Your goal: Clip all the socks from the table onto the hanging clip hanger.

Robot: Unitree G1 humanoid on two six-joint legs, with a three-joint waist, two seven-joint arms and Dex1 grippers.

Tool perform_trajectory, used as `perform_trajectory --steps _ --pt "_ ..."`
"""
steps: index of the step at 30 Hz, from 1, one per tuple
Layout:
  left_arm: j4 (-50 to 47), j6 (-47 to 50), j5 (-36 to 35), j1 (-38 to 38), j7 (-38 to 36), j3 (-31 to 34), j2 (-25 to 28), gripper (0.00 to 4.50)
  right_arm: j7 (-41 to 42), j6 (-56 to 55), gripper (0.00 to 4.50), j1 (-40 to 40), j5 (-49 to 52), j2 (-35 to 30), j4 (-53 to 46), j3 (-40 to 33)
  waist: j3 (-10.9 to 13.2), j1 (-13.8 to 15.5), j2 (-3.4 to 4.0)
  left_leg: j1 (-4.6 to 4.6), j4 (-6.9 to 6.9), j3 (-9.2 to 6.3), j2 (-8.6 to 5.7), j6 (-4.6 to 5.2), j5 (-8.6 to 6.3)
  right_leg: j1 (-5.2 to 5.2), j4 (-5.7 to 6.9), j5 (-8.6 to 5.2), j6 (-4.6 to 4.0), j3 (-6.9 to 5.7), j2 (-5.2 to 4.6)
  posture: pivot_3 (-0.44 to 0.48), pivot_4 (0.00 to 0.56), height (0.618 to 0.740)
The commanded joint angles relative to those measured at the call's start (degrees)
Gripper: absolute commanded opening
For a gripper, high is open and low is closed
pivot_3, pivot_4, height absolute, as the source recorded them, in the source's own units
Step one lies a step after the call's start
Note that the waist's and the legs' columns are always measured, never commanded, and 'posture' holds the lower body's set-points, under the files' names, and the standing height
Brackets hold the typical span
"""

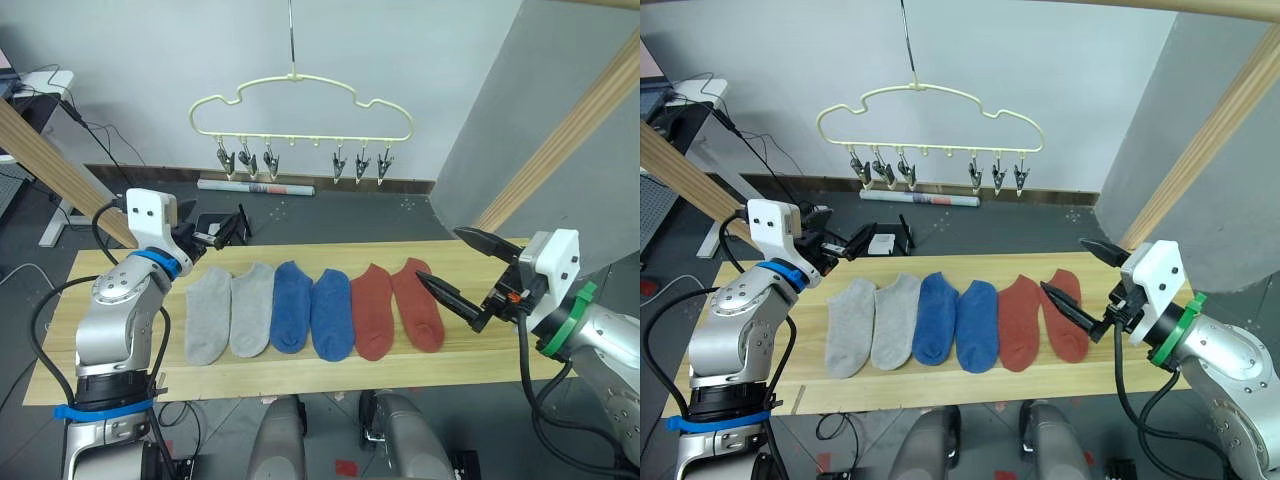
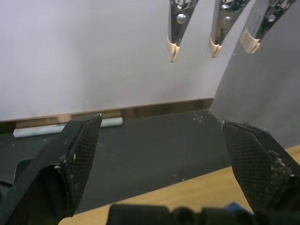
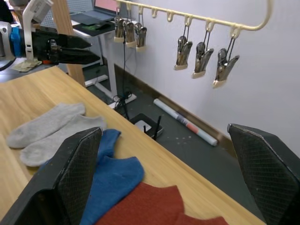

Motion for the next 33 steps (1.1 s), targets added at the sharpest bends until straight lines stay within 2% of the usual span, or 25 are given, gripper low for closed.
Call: perform_trajectory --steps 1,7,13,16,20,26,30,33 --pt "0.5 -4.5 0.9 -1.5 2.1 1.1 -0.9 4.5 -1.5 1.6 4.49 -1.9 2.3 -0.5 -1.8 -0.7 0.8 0.0 -0.01 -0.16 0.08 -0.01 0.0 0.0 0.0 -0.15 0.11 0.0 0.0 -0.01 0.0 -0.053 0.427 0.74" --pt "2.1 -4.8 0.4 -4.1 3.4 0.1 -3.3 4.5 -3.4 4.6 4.49 -5.9 5.8 -1.2 -4.0 -0.7 3.3 -0.1 0.09 -0.2 0.38 -0.03 0.03 0.0 0.0 -0.27 0.57 -0.03 0.07 -0.03 -0.12 -0.077 0.454 0.74" --pt "5.8 -7.6 0.9 -7.1 3.0 0.2 -3.7 4.5 -7.4 7.9 4.49 -10.0 10.0 -1.1 -5.6 -0.6 4.5 -0.8 0.13 -0.33 0.67 -0.02 0.05 0.0 0.0 -0.34 0.67 -0.01 0.13 -0.02 -0.11 -0.105 0.47 0.74" --pt "7.9 -8.9 0.8 -8.6 2.2 -0.2 -3.8 3.87 -8.2 8.7 4.5 -10.7 11.2 -1.5 -5.9 -0.8 4.7 -0.8 0.13 -0.34 0.66 0.01 0.06 -0.01 0.01 -0.34 0.64 -0.03 0.17 0.0 -0.13 -0.113 0.472 0.74" --pt "9.7 -10.7 1.1 -9.9 2.1 -0.2 -3.7 2.71 -9.8 9.6 4.5 -13.0 13.3 -1.6 -6.0 -0.5 5.3 -0.9 0.1 -0.34 0.66 0.05 0.07 0.0 0.01 -0.35 0.64 -0.01 0.24 0.03 -0.16 -0.125 0.478 0.74" --pt "10.9 -12.1 1.4 -12.7 2.8 -0.4 -3.8 2.71 -9.1 10.2 4.5 -17.7 17.8 -1.6 -5.6 2.5 5.6 -1.1 0.12 -0.54 0.67 0.08 0.07 -0.05 0.05 -0.62 0.65 0.03 0.32 0.04 -0.16 -0.14 0.481 0.74" --pt "10.2 -12.2 1.4 -13.5 2.9 -0.8 -4.0 2.71 -3.5 7.3 4.5 -18.4 13.2 -4.3 -4.7 6.0 5.6 -1.2 0.12 -1.07 0.74 0.13 0.06 -0.17 0.11 -1.2 0.69 0.12 0.47 0.1 -0.16 -0.145 0.482 0.74" --pt "9.0 -12.0 1.3 -13.4 3.3 -1.1 -4.4 2.71 -0.6 4.1 4.5 -17.0 8.7 -5.5 -3.3 7.7 5.6 -1.2 0.12 -1.2 0.79 0.1 0.05 -0.17 0.12 -1.27 0.65 0.16 0.53 0.02 -0.18 -0.14 0.482 0.74"
